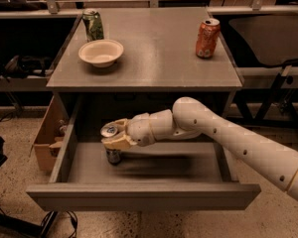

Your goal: Place redbull can into top drawer

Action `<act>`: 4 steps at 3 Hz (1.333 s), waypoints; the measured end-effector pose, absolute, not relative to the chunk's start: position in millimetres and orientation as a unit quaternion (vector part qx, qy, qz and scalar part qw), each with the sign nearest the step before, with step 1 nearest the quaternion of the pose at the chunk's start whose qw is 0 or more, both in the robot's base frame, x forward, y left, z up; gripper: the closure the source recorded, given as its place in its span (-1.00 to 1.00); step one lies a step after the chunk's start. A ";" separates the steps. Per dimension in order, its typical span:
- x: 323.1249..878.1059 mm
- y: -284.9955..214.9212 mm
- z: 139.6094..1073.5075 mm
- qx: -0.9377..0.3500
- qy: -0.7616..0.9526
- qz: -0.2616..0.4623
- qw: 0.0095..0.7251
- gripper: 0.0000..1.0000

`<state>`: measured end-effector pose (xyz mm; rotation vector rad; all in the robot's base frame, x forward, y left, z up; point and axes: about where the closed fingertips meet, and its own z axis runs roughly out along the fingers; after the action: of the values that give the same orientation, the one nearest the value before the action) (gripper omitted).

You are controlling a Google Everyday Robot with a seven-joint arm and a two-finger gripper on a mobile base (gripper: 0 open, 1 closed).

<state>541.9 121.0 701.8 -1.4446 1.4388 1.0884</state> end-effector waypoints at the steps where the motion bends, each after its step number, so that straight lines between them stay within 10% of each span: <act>1: 541.6 121.7 699.8 -0.571 0.570 0.433 0.402 0.65; 4: 541.5 121.8 699.8 -0.571 0.570 0.433 0.402 -0.75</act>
Offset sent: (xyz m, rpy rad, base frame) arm -0.0003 0.0007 -0.0020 0.0008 0.0039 0.0013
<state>541.5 121.8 699.8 -1.4439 1.4401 1.0932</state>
